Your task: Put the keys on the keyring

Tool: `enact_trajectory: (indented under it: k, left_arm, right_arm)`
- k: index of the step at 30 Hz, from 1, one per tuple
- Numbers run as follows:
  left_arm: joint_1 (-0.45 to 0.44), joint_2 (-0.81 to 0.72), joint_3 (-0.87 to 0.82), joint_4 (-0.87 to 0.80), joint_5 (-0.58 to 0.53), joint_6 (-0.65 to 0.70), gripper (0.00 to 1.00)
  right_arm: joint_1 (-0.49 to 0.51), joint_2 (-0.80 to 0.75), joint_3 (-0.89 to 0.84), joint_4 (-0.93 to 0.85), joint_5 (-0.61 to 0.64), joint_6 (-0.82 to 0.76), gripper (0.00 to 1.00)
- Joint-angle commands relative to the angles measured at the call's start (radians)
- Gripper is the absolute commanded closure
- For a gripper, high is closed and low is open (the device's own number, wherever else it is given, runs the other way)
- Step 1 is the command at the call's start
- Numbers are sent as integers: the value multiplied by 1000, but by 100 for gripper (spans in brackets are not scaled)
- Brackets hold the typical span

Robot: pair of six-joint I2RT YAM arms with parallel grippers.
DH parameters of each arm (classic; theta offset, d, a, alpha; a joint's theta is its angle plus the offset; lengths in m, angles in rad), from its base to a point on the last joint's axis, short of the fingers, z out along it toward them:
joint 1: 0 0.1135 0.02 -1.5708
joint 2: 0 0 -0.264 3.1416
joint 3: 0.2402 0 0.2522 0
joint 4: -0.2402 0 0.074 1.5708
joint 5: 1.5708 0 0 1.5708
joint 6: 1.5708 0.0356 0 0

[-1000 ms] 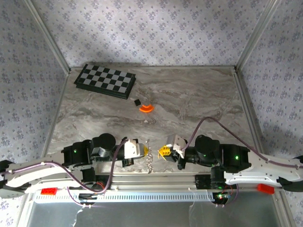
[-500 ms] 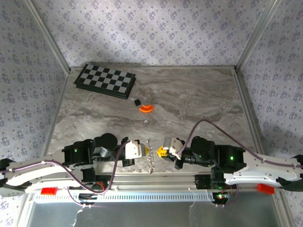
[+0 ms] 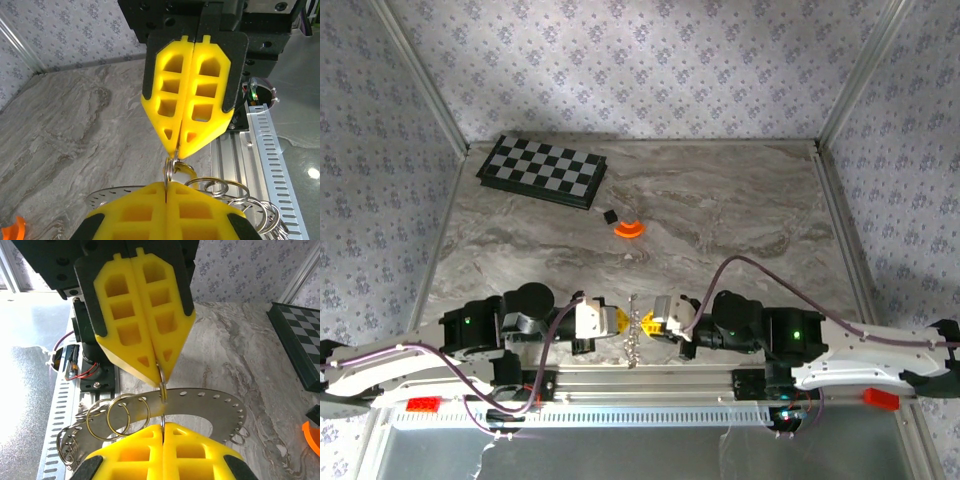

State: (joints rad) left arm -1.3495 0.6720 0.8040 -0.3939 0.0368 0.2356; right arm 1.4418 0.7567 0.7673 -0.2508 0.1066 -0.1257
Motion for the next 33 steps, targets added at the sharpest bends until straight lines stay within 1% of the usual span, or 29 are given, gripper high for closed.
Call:
enact_trajectory:
  k: [1, 10, 18, 33]
  left_arm:
    - [-8, -14, 37, 26, 14, -9, 100]
    - [-8, -3, 37, 21, 11, -9, 100]
    - [-8, -3, 34, 25, 11, -8, 100]
    - [-7, -2, 31, 26, 9, -6, 100]
  right_arm:
    - [23, 0, 33, 23, 46, -19, 100]
    - [78, -2, 43, 20, 115, -16, 100]
    - [90, -11, 45, 41, 167, -20, 100]
    - [91, -45, 29, 68, 170, -21, 100]
